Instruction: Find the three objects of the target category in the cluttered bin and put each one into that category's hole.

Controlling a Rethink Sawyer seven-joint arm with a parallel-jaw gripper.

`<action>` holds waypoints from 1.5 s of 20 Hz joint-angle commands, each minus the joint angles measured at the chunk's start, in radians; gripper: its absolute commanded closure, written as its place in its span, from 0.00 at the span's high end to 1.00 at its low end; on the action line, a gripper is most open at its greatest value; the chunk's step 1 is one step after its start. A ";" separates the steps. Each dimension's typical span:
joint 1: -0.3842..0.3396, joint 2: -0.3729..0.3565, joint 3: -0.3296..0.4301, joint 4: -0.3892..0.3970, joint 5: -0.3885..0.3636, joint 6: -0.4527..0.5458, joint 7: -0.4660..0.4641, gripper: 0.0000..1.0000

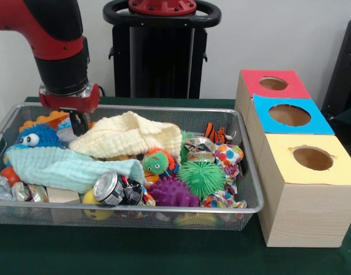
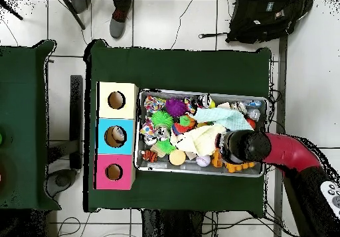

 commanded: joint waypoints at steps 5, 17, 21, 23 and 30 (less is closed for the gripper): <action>0.026 -0.005 0.035 -0.040 0.054 0.145 -0.082 0.00; 0.037 -0.036 0.024 -0.031 0.056 0.190 -0.078 0.00; 0.041 -0.050 0.021 -0.028 0.056 0.201 -0.074 0.00; 0.042 -0.054 0.023 -0.032 0.060 0.215 -0.078 0.00; 0.042 -0.065 0.023 -0.022 0.052 0.238 -0.100 0.00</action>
